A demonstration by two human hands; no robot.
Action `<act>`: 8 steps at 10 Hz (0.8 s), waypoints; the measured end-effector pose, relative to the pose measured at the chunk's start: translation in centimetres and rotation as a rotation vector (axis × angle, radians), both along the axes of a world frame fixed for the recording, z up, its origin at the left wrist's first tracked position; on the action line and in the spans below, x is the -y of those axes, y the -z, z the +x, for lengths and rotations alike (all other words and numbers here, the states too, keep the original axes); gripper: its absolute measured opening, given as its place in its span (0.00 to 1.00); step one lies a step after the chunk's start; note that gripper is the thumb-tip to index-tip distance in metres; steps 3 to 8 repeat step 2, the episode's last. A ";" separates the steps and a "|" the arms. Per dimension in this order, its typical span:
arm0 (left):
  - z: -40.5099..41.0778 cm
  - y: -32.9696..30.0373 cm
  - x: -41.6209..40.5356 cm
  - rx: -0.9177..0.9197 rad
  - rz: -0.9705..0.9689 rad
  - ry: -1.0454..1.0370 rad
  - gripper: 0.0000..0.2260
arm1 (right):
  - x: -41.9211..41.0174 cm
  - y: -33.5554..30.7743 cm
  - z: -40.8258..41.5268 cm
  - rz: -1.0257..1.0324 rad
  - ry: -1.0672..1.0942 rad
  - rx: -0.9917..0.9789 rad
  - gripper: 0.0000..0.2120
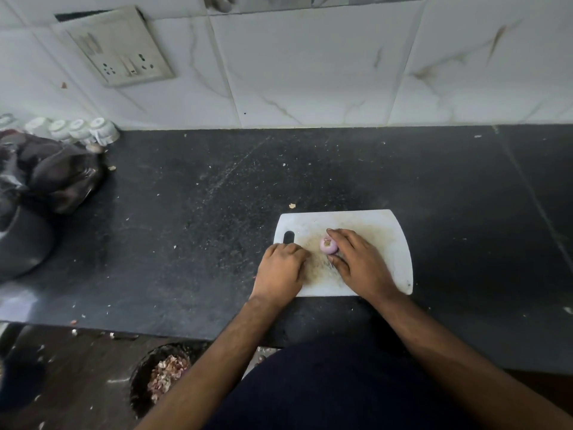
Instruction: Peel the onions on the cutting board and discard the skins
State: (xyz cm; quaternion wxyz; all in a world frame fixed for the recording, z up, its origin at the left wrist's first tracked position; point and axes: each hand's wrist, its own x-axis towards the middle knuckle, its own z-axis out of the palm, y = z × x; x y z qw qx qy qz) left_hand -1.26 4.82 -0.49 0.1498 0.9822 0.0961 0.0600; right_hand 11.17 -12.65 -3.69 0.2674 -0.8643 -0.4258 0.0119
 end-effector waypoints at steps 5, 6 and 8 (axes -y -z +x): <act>0.2 -0.1 -0.3 0.024 -0.013 -0.075 0.19 | 0.2 0.0 -0.4 -0.015 0.051 -0.010 0.24; 0.2 -0.1 -0.3 0.024 -0.013 -0.075 0.19 | 0.2 0.0 -0.4 -0.015 0.051 -0.010 0.24; 0.2 -0.1 -0.3 0.024 -0.013 -0.075 0.19 | 0.2 0.0 -0.4 -0.015 0.051 -0.010 0.24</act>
